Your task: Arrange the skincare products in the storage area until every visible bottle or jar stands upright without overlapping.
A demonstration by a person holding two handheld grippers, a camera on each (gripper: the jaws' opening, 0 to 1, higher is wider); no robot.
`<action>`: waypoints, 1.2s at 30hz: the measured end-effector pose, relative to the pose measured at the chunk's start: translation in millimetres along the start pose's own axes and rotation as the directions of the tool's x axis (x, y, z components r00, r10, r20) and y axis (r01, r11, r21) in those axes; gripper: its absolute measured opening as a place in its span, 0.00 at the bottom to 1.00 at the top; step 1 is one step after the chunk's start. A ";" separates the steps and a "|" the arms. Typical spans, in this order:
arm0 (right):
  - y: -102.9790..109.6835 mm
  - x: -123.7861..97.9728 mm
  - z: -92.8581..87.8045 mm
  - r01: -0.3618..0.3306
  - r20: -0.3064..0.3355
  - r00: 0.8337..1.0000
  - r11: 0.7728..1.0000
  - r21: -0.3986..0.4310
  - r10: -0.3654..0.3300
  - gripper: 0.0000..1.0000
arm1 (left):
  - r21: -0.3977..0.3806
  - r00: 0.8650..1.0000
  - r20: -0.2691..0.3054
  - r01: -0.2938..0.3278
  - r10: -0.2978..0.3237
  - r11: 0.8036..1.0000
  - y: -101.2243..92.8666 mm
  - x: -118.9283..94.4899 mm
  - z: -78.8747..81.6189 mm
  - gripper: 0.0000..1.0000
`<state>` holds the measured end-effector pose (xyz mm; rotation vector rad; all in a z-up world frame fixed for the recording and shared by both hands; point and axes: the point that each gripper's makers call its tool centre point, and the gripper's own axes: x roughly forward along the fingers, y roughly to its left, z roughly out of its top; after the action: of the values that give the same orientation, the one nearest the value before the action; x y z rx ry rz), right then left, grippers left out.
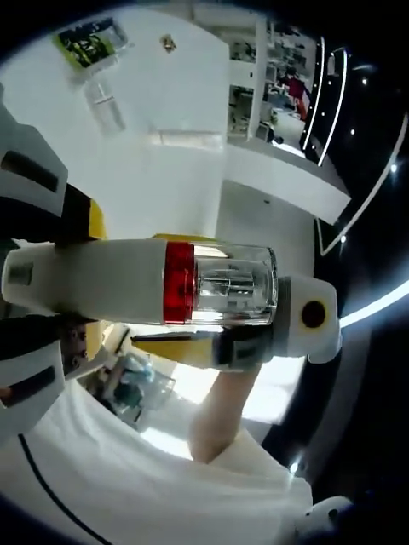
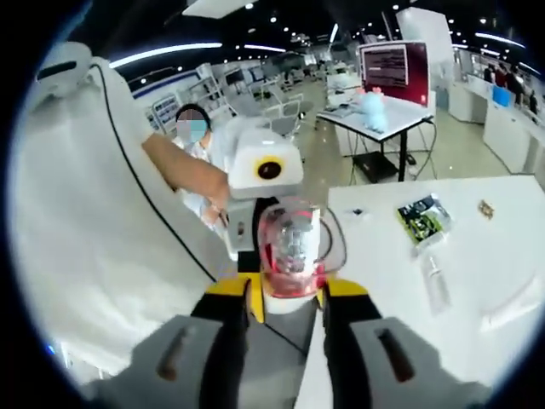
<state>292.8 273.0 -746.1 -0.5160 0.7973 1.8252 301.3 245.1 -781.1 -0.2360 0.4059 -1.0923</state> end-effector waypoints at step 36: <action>-3.3 8.5 -17.2 -0.022 -0.236 0.972 0.996 -0.086 0.001 0.35 | 0.063 0.993 -0.115 0.031 -0.024 0.998 -4.4 16.8 -24.8 0.31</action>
<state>292.4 266.7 -764.6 -0.7983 0.8825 1.8369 293.7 228.5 -805.2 -0.1221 0.4696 -1.1477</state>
